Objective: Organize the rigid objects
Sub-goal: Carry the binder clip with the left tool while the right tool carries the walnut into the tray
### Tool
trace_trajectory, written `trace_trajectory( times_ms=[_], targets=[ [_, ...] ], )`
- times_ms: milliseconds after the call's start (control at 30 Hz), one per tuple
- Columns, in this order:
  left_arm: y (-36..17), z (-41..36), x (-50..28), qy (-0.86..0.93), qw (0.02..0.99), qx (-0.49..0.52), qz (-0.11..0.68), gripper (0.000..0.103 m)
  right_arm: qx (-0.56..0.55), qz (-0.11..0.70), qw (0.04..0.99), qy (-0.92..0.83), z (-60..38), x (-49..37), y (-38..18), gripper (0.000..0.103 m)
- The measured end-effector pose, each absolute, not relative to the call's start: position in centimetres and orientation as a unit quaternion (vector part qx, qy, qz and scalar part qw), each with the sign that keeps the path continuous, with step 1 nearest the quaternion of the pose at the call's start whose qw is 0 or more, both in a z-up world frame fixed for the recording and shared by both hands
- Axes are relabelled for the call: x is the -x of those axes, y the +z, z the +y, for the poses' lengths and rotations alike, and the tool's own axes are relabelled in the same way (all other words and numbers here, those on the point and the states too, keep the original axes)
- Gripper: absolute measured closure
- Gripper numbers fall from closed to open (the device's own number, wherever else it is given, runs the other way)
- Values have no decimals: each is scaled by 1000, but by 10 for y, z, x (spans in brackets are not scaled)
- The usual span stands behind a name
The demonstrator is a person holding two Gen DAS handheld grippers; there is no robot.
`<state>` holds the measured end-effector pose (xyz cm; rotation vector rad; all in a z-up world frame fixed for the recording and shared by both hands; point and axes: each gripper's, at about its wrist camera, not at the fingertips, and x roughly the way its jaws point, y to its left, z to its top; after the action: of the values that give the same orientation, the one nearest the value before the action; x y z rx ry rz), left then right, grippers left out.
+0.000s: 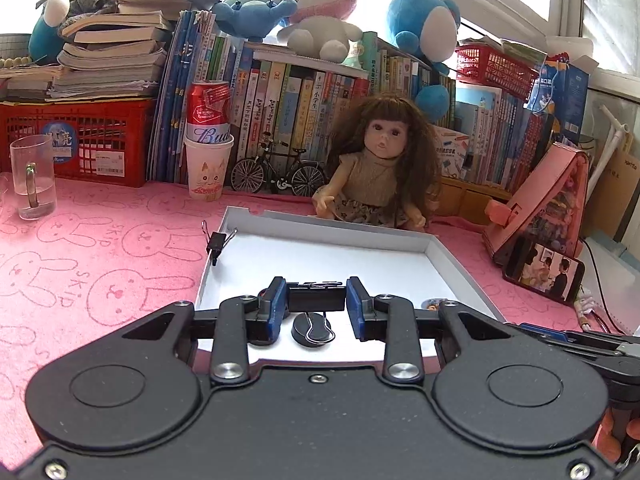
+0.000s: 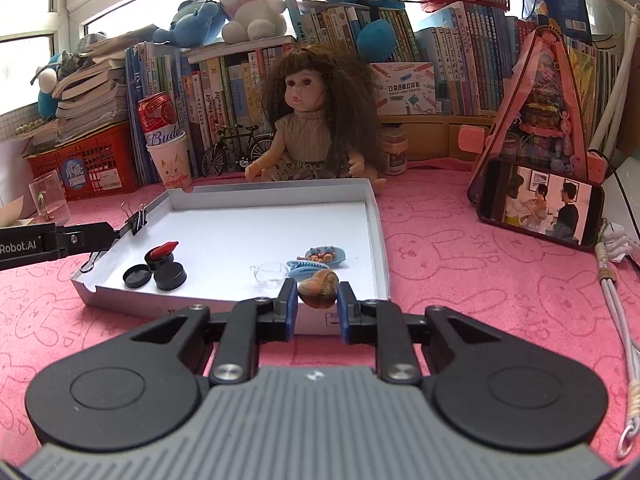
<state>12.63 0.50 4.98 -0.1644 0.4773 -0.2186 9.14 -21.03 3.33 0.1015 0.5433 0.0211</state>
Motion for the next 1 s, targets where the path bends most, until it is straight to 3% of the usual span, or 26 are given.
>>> trace_trajectory(
  times_ms=[633,1000],
  targets=[
    [46,13,-249,-94,938,77,325,73,-136,368,919,29,-243,-206,38,78],
    [25,-7,-276,-87,934,45,343,73,-109,387,915,25,-240,-235,21,77]
  ],
)
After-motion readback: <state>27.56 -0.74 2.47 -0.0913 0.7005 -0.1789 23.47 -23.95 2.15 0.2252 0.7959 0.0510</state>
